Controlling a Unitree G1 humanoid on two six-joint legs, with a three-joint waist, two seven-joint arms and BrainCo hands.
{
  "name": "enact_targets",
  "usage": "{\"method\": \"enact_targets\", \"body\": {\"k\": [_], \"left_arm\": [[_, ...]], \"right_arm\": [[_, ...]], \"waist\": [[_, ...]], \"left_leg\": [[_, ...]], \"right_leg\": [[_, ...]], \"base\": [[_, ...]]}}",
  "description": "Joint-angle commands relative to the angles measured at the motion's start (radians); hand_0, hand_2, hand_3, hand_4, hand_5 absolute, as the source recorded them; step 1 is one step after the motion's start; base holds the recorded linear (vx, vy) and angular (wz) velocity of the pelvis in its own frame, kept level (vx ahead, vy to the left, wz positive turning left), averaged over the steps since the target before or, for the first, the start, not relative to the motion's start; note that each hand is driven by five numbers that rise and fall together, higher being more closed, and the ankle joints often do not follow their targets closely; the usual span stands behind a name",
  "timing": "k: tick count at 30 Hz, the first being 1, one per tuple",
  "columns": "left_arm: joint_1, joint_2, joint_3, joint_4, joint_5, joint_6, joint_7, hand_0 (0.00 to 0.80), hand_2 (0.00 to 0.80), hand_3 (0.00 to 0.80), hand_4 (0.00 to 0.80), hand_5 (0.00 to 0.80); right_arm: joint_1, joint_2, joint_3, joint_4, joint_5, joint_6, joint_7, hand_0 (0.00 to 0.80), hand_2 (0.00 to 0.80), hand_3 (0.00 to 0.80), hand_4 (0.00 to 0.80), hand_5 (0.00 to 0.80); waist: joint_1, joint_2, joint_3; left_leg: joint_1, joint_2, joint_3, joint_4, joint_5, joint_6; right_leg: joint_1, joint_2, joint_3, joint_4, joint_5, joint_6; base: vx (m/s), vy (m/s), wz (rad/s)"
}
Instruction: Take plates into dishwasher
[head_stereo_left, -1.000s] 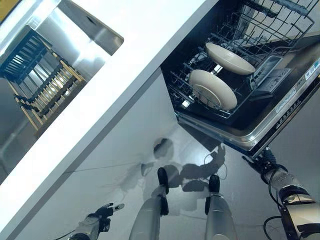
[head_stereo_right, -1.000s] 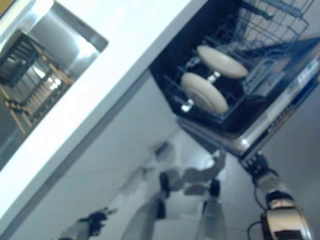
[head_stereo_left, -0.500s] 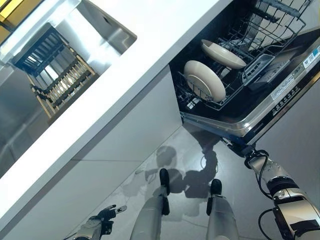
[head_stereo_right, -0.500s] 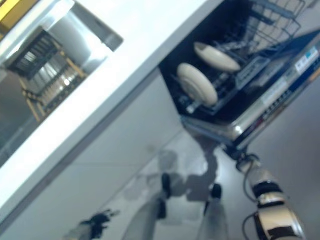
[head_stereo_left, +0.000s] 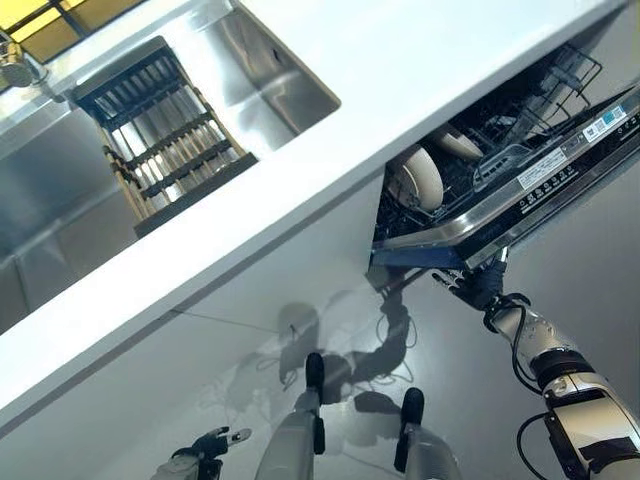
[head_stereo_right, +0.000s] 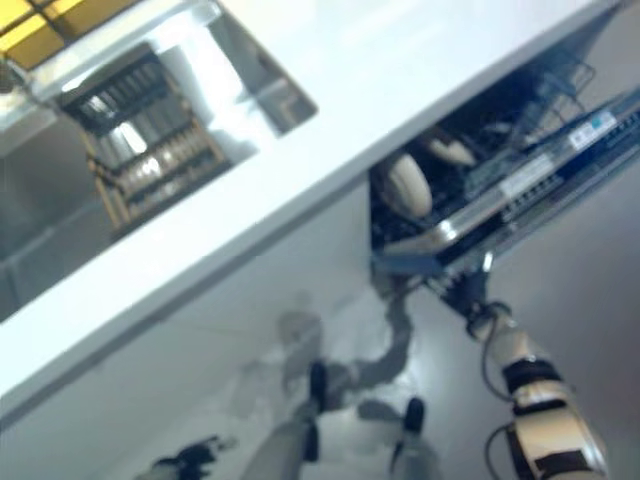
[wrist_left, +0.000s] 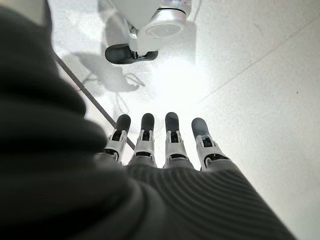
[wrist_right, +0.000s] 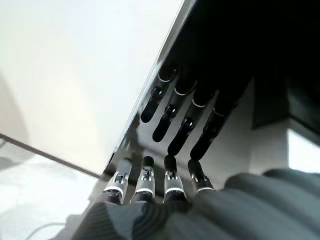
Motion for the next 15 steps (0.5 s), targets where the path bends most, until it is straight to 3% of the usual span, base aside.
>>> {"method": "enact_targets", "body": {"k": [1,11,15], "left_arm": [[0.02,0.074,-0.048,0.0,0.043,-0.01,-0.004,0.0,0.0,0.0,0.0,0.0],[0.03,0.084,-0.037,0.002,0.08,-0.015,-0.009,0.0,0.0,0.0,0.0,0.0],[0.031,0.086,-0.034,0.014,0.09,-0.023,-0.015,0.0,0.0,0.0,0.0,0.0]], "right_arm": [[-0.28,-0.013,-0.053,-0.007,0.02,-0.07,0.024,0.0,0.0,0.0,0.0,0.0],[-0.19,-0.069,-0.081,0.078,-0.229,0.036,-0.063,0.0,0.0,0.0,0.0,0.0],[-0.138,-0.089,-0.067,0.12,-0.346,0.094,-0.063,0.0,0.0,0.0,0.0,0.0]], "waist": [[0.07,-0.06,-0.093],[0.075,-0.109,-0.133],[0.075,-0.131,-0.154]], "left_leg": [[0.056,-0.052,0.059,0.002,-0.118,0.045],[0.09,-0.045,0.059,-0.009,-0.12,0.043],[0.104,-0.043,0.056,-0.011,-0.123,0.043]], "right_leg": [[0.005,0.032,-0.023,0.135,-0.124,-0.08],[0.082,0.05,-0.047,0.095,-0.127,-0.087],[0.113,0.055,-0.047,0.07,-0.119,-0.085]], "base": [[0.06,-0.045,0.14],[0.04,-0.041,0.28],[0.004,-0.006,0.04]]}}
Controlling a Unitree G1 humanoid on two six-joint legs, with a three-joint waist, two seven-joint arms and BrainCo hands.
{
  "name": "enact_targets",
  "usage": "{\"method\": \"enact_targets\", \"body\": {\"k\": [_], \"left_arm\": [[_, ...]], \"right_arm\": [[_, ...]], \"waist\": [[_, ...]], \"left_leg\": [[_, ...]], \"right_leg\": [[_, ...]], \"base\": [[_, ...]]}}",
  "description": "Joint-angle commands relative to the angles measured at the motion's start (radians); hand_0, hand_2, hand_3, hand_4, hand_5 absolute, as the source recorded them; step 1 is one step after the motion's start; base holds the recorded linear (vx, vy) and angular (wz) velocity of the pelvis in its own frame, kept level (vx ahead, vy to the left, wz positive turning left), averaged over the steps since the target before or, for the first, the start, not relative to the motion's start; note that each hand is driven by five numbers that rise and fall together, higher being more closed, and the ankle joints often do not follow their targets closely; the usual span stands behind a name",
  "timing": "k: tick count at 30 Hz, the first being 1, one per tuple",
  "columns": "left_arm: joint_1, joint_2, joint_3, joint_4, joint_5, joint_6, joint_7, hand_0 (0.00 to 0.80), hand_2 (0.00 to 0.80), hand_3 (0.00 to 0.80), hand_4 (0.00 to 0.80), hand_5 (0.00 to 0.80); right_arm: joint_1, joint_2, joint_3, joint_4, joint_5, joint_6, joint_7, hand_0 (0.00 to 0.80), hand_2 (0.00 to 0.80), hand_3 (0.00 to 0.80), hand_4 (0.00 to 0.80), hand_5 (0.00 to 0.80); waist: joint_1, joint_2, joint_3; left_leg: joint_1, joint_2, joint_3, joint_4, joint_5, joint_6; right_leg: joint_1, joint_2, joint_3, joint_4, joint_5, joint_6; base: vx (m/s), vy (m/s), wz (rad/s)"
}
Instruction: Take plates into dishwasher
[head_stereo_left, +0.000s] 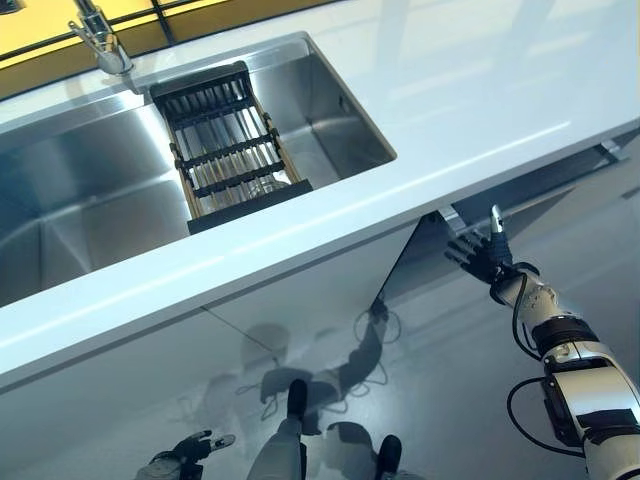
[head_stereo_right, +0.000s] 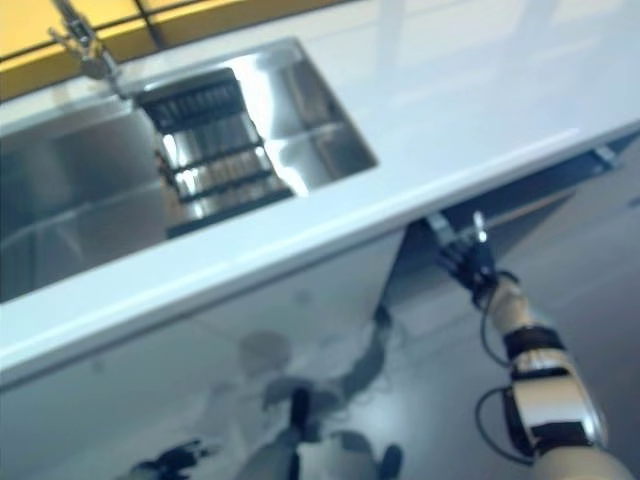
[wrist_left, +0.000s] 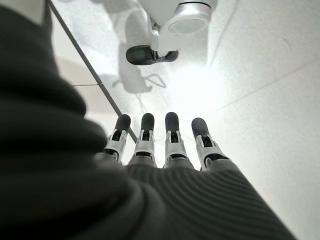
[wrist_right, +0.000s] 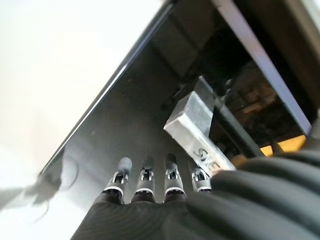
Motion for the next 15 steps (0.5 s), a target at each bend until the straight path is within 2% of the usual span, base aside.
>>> {"method": "enact_targets", "body": {"k": [1,11,15], "left_arm": [[0.007,0.026,-0.033,0.04,0.052,-0.02,-0.008,0.0,0.0,0.0,0.0,0.0],[-0.014,0.021,-0.02,0.041,0.058,0.003,-0.005,0.0,0.0,0.0,0.0,0.0],[-0.023,0.011,0.0,0.06,0.059,0.016,0.004,0.0,0.0,0.0,0.0,0.0]], "right_arm": [[0.009,-0.081,0.016,0.01,-0.099,0.031,0.009,0.0,0.0,0.0,0.0,0.0],[0.249,-0.046,0.03,0.097,-0.374,0.044,0.031,0.0,0.0,0.0,0.0,0.0],[0.355,0.001,0.035,0.145,-0.441,0.009,0.042,0.0,0.0,0.0,0.0,0.0]], "waist": [[0.026,-0.018,-0.064],[0.014,-0.06,-0.146],[0.006,-0.069,-0.187]], "left_leg": [[0.033,-0.032,0.063,0.01,-0.122,0.046],[0.083,-0.03,0.061,-0.001,-0.135,0.049],[0.106,-0.025,0.067,-0.007,-0.139,0.048]], "right_leg": [[-0.042,0.039,-0.01,0.165,-0.106,-0.088],[0.05,0.036,0.003,0.073,-0.064,-0.064],[0.074,0.032,0.005,0.047,-0.051,-0.056]], "base": [[0.0,0.0,0.0],[0.009,-0.002,0.01],[0.008,0.003,0.0]]}}
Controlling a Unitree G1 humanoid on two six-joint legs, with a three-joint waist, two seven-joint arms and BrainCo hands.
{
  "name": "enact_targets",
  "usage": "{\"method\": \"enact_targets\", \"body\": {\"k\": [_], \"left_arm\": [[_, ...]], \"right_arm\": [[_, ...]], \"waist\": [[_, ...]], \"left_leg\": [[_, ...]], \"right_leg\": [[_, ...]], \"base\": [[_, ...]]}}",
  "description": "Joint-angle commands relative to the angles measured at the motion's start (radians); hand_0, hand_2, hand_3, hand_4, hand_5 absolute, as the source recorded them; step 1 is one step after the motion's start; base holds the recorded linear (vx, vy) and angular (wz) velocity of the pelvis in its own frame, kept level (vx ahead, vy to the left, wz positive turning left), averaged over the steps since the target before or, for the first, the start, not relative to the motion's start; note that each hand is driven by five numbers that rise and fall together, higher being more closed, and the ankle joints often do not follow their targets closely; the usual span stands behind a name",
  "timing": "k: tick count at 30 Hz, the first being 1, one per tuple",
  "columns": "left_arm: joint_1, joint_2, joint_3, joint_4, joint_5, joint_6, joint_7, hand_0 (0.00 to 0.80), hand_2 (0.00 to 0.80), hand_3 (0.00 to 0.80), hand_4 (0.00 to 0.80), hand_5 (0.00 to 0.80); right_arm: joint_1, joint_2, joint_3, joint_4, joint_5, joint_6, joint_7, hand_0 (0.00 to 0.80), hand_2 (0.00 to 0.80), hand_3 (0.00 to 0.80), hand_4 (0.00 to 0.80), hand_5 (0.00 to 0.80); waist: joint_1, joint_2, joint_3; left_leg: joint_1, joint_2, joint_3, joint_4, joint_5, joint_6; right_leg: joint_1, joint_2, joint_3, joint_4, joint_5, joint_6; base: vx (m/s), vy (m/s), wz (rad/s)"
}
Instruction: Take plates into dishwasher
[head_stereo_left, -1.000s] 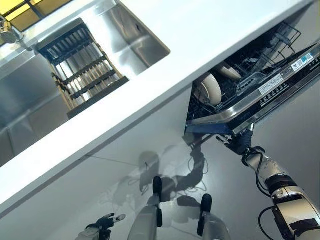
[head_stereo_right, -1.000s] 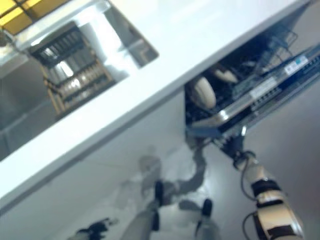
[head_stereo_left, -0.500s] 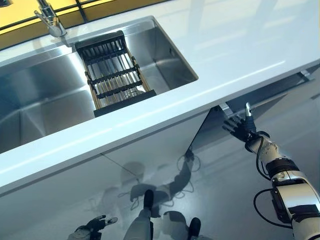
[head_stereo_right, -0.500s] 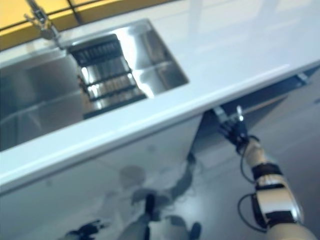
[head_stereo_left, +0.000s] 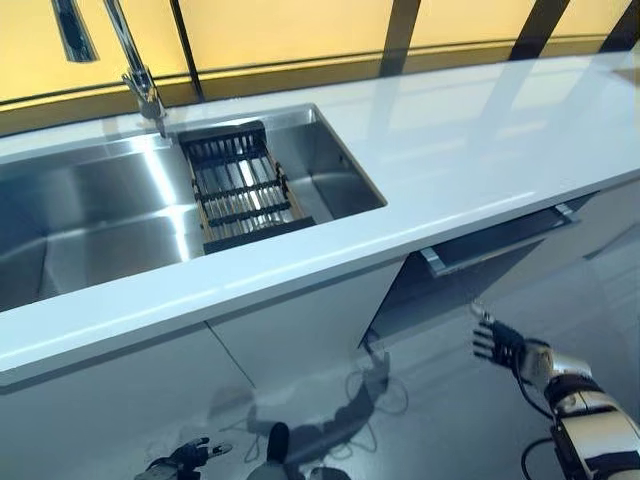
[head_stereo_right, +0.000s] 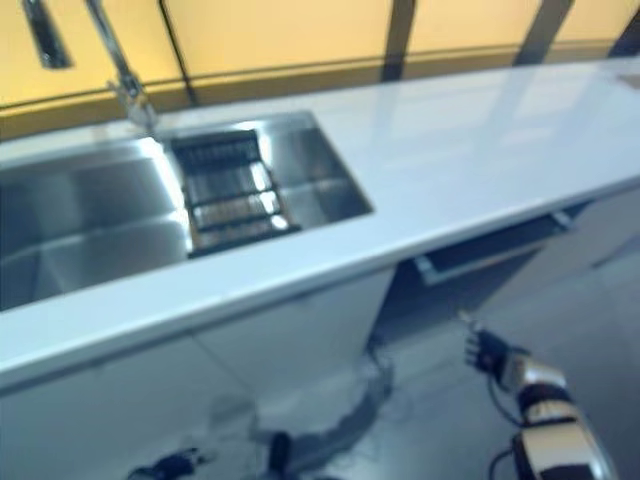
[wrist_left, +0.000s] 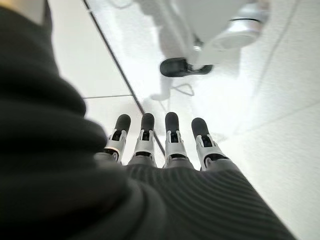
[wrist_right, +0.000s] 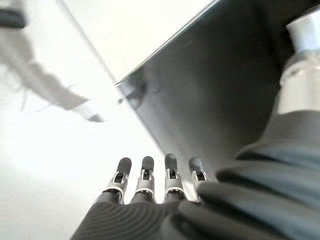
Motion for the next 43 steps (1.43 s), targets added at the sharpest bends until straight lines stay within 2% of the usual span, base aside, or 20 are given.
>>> {"method": "enact_targets", "body": {"k": [1,8,10,13,16,18,19,21,22,23,24,25,26,27,28,31,34,35,38,43], "left_arm": [[-0.032,0.005,-0.002,0.061,0.052,0.009,0.012,0.0,0.0,0.0,0.0,0.0],[-0.032,-0.029,0.028,0.116,0.081,0.01,0.04,0.0,0.0,0.0,0.0,0.0],[-0.034,-0.036,0.032,0.131,0.084,0.015,0.055,0.0,0.0,0.0,0.0,0.0],[-0.032,-0.044,0.038,0.171,0.102,0.034,0.085,0.0,0.0,0.0,0.0,0.0],[-0.013,-0.039,0.051,0.199,0.074,0.039,0.111,0.0,0.0,0.0,0.0,0.0],[0.012,-0.043,0.079,0.193,0.044,0.037,0.116,0.0,0.0,0.0,0.0,0.0],[0.016,-0.054,0.091,0.183,0.06,0.037,0.118,0.0,0.0,0.0,0.0,0.0],[0.017,-0.058,0.091,0.182,0.056,0.035,0.12,0.0,0.0,0.0,0.0,0.0],[0.009,-0.068,0.097,0.184,0.065,0.032,0.109,0.0,0.0,0.0,0.0,0.0],[-0.003,-0.07,0.098,0.183,0.082,0.028,0.103,0.0,0.0,0.0,0.0,0.0],[-0.014,-0.072,0.092,0.181,0.106,0.03,0.095,0.0,0.0,0.0,0.0,0.0],[-0.02,-0.077,0.085,0.18,0.115,0.032,0.093,0.0,0.0,0.0,0.0,0.0],[-0.026,-0.082,0.08,0.181,0.119,0.033,0.095,0.0,0.0,0.0,0.0,0.0],[-0.027,-0.083,0.079,0.181,0.119,0.033,0.095,0.0,0.0,0.0,0.0,0.0],[-0.034,-0.09,0.073,0.179,0.113,0.041,0.107,0.0,0.0,0.0,0.0,0.0],[-0.076,-0.091,0.046,0.178,0.112,0.085,0.091,0.0,0.0,0.0,0.0,0.0],[-0.107,-0.102,0.007,0.204,0.105,0.125,0.064,0.0,0.0,0.0,0.0,0.0],[-0.105,-0.108,0.006,0.211,0.089,0.133,0.066,0.0,0.0,0.0,0.0,0.0],[-0.079,-0.124,0.02,0.228,0.078,0.148,0.053,0.0,0.0,0.0,0.0,0.0],[-0.036,-0.142,0.047,0.256,0.078,0.142,0.023,0.0,0.0,0.0,0.0,0.0]], "right_arm": [[0.061,-0.005,0.03,0.036,-0.066,-0.055,0.02,0.0,0.0,0.0,0.0,0.0],[0.221,0.11,0.004,0.066,-0.054,-0.142,0.028,0.0,0.0,0.0,0.0,0.0],[0.239,0.128,0.005,0.07,-0.07,-0.149,0.042,0.0,0.0,0.0,0.0,0.0],[0.265,0.172,0.022,0.086,-0.076,-0.196,0.041,0.0,0.0,0.0,0.0,0.0],[0.281,0.189,0.032,0.088,-0.085,-0.23,0.022,0.0,0.0,0.0,0.0,0.0],[0.292,0.193,0.036,0.088,-0.109,-0.251,0.018,0.0,0.0,0.0,0.0,0.0],[0.296,0.198,0.038,0.086,-0.113,-0.26,0.001,0.0,0.0,0.0,0.0,0.0],[0.297,0.201,0.039,0.084,-0.119,-0.262,-0.007,0.0,0.0,0.0,0.0,0.0],[0.309,0.212,0.038,0.079,-0.11,-0.248,-0.034,0.0,0.0,0.0,0.0,0.0],[0.32,0.215,0.034,0.081,-0.1,-0.244,-0.051,0.0,0.0,0.0,0.0,0.0],[0.329,0.219,0.03,0.088,-0.086,-0.247,-0.068,0.0,0.0,0.0,0.0,0.0],[0.331,0.22,0.028,0.096,-0.071,-0.248,-0.073,0.0,0.0,0.0,0.0,0.0],[0.332,0.217,0.022,0.106,-0.054,-0.248,-0.068,0.0,0.0,0.0,0.0,0.0],[0.332,0.216,0.021,0.108,-0.051,-0.248,-0.065,0.0,0.0,0.0,0.0,0.0],[0.336,0.213,0.005,0.118,-0.032,-0.25,-0.052,0.0,0.0,0.0,0.0,0.0],[0.376,0.222,-0.03,0.121,0.011,-0.263,-0.046,0.0,0.0,0.0,0.0,0.0],[0.41,0.244,-0.048,0.132,0.049,-0.26,-0.054,0.0,0.0,0.0,0.0,0.0],[0.416,0.25,-0.055,0.138,0.043,-0.253,-0.052,0.0,0.0,0.0,0.0,0.0],[0.423,0.267,-0.066,0.158,0.017,-0.236,-0.05,0.0,0.0,0.0,0.0,0.0],[0.418,0.293,-0.057,0.165,-0.029,-0.234,-0.058,0.0,0.0,0.0,0.0,0.0]], "waist": [[0.005,0.013,-0.041],[-0.009,0.005,-0.088],[-0.013,0.003,-0.095],[-0.018,0.006,-0.103],[-0.023,0.015,-0.1],[-0.029,0.029,-0.089],[-0.027,0.034,-0.072],[-0.028,0.037,-0.066],[-0.039,0.037,-0.055],[-0.051,0.024,-0.052],[-0.058,0.009,-0.055],[-0.061,-0.003,-0.057],[-0.062,-0.014,-0.059],[-0.062,-0.013,-0.059],[-0.069,-0.015,-0.072],[-0.115,0.025,-0.111],[-0.159,0.04,-0.135],[-0.164,0.04,-0.142],[-0.155,0.038,-0.16],[-0.14,0.041,-0.18]], "left_leg": [[0.044,-0.014,0.069,0.02,-0.127,0.056],[0.086,-0.007,0.072,0.002,-0.132,0.051],[0.092,-0.006,0.07,0.002,-0.134,0.05],[0.101,0.002,0.062,-0.002,-0.131,0.045],[0.081,0.017,0.067,-0.003,-0.107,0.019],[0.035,0.019,0.079,-0.003,-0.062,-0.016],[0.012,0.018,0.12,-0.003,-0.052,-0.035],[0.012,0.018,0.134,-0.003,-0.052,-0.034],[0.035,0.014,0.23,0.025,-0.074,-0.014],[0.027,0.022,0.309,0.129,-0.134,0.008],[0.027,0.032,0.342,0.208,-0.189,0.029],[0.034,0.038,0.348,0.274,-0.238,0.049],[0.044,0.043,0.345,0.341,-0.272,0.063],[0.041,0.048,0.342,0.363,-0.283,0.064],[0.114,0.037,0.301,0.356,-0.305,0.07],[0.241,-0.006,0.27,0.059,-0.224,0.046],[0.257,-0.033,0.215,-0.003,-0.223,0.061],[0.256,-0.038,0.213,-0.003,-0.228,0.062],[0.251,-0.048,0.219,-0.003,-0.237,0.066],[0.253,-0.066,0.206,-0.003,-0.25,0.08]], "right_leg": [[-0.011,0.03,0.006,0.11,-0.051,-0.056],[0.022,0.036,0.014,0.093,-0.055,-0.052],[0.025,0.037,0.017,0.096,-0.059,-0.054],[0.027,0.045,0.019,0.121,-0.084,-0.068],[0.021,0.078,0.012,0.153,-0.117,-0.102],[0.025,0.116,0.002,0.139,-0.112,-0.121],[0.033,0.132,-0.009,0.133,-0.116,-0.128],[0.031,0.135,-0.011,0.135,-0.118,-0.131],[0.021,0.13,-0.032,0.153,-0.126,-0.134],[0.017,0.113,-0.065,0.157,-0.122,-0.139],[0.016,0.096,-0.09,0.156,-0.113,-0.137],[0.012,0.083,-0.095,0.157,-0.105,-0.135],[0.01,0.073,-0.094,0.155,-0.096,-0.133],[0.01,0.074,-0.095,0.154,-0.095,-0.132],[0.003,0.067,-0.083,0.148,-0.076,-0.115],[-0.017,0.08,-0.076,0.145,-0.057,-0.078],[-0.036,0.096,0.025,0.12,-0.042,-0.068],[-0.033,0.099,0.037,0.093,-0.027,-0.064],[-0.022,0.097,0.034,0.038,0.005,-0.051],[-0.012,0.102,0.047,0.003,0.022,-0.045]], "base": [[0.0,0.0,0.0],[0.0,0.0,0.0],[-0.029,-0.025,0.01],[-0.1,-0.099,0.01],[-0.146,-0.147,0.05],[-0.242,-0.132,0.33],[-0.233,-0.087,0.63],[-0.139,-0.018,1.0],[-0.213,0.005,1.02],[-0.267,0.034,1.04],[-0.21,0.049,0.97],[-0.132,0.083,1.03],[-0.073,0.061,0.93],[-0.069,0.168,0.67],[-0.039,0.248,0.73],[-0.06,0.309,0.68],[-0.038,0.232,0.63],[-0.023,0.141,0.85],[-0.048,0.114,0.1],[-0.039,0.094,-0.11]]}}
